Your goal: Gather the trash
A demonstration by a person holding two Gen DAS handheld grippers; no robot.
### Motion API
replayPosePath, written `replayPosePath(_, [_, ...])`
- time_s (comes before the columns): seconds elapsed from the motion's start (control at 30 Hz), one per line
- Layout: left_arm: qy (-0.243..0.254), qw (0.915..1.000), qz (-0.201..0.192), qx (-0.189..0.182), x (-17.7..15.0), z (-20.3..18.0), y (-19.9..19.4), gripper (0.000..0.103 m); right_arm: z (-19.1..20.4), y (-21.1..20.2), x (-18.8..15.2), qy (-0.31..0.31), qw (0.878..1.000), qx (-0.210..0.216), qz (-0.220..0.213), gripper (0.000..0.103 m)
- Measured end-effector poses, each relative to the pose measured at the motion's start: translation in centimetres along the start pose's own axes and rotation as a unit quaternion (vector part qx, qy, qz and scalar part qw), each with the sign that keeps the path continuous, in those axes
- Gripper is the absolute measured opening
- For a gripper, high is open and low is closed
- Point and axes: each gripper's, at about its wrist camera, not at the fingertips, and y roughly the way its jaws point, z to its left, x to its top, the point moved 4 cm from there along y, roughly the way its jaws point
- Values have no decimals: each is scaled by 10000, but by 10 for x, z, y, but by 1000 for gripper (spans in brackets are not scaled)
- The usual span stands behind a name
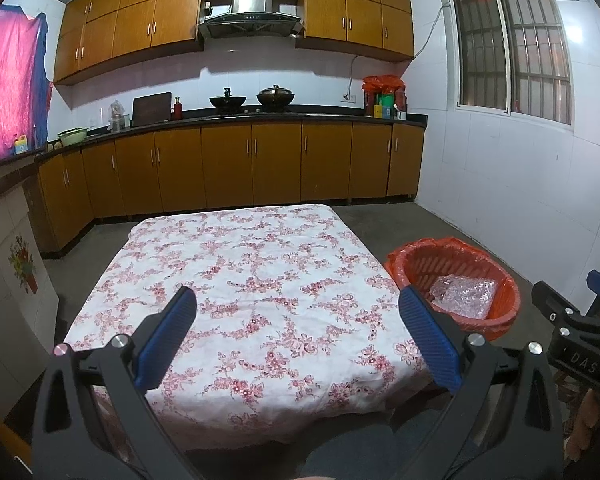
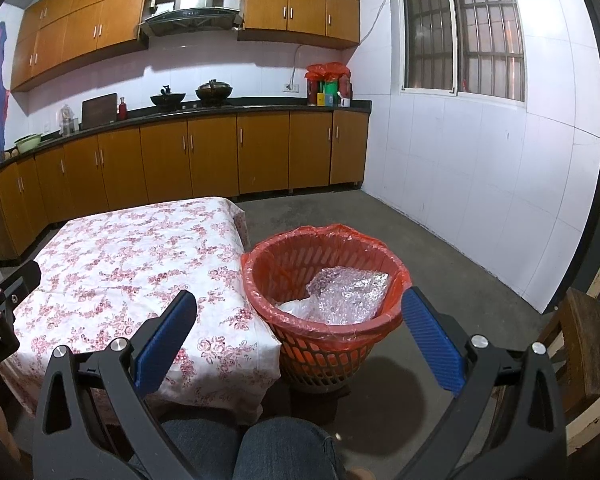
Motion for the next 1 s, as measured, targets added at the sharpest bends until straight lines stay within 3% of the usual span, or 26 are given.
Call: replayPosePath(1.0, [-48, 10000, 48, 16, -2, 3, 4, 99, 2, 1, -4, 11, 10000, 6, 59, 101])
